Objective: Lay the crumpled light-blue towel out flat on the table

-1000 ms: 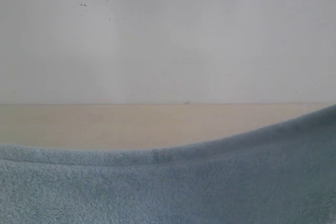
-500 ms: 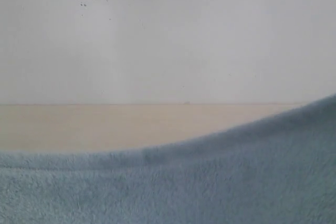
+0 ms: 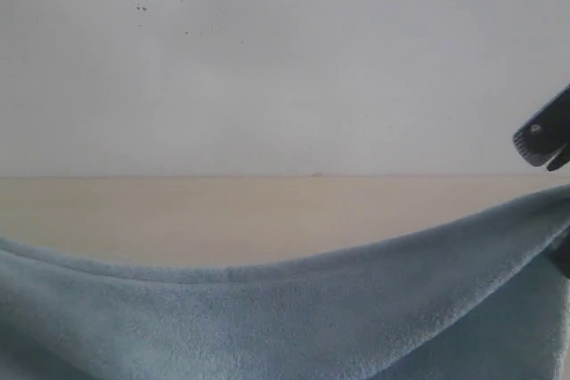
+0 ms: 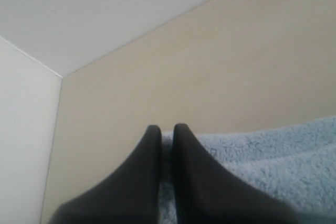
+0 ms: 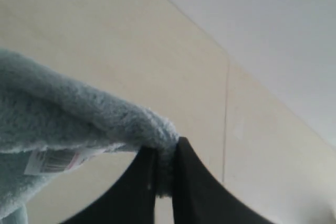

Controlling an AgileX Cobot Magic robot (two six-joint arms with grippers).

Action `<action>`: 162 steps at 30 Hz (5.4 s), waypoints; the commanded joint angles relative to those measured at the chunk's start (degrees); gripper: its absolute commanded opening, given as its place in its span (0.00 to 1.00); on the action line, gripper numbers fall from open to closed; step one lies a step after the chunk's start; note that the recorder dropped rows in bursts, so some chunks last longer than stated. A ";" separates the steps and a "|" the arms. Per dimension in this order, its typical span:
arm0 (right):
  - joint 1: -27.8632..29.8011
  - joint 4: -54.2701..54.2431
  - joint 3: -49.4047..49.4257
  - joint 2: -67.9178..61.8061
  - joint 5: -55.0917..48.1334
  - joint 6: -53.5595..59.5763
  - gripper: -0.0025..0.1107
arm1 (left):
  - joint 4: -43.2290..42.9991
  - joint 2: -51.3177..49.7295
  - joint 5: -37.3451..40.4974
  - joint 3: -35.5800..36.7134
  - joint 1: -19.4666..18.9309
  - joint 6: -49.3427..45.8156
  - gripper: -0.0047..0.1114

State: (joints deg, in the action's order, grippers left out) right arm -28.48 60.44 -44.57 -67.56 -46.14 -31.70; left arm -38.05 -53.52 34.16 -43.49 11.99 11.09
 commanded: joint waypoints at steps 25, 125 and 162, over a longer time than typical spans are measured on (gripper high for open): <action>15.36 -15.85 -56.76 -59.15 16.72 15.02 0.42 | -58.78 -59.71 -14.23 -28.56 -10.71 69.48 0.56; 7.81 -64.37 23.32 44.00 29.62 31.70 0.02 | -48.22 37.38 -51.82 30.78 -10.71 80.04 0.08; 7.92 -64.37 26.54 58.22 31.41 31.70 0.02 | -48.22 37.38 -52.18 30.78 -10.71 79.32 0.08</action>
State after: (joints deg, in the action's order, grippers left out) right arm -20.54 -3.82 -19.99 -11.32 -16.19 0.00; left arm -86.07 -16.33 -17.64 -12.99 1.41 90.40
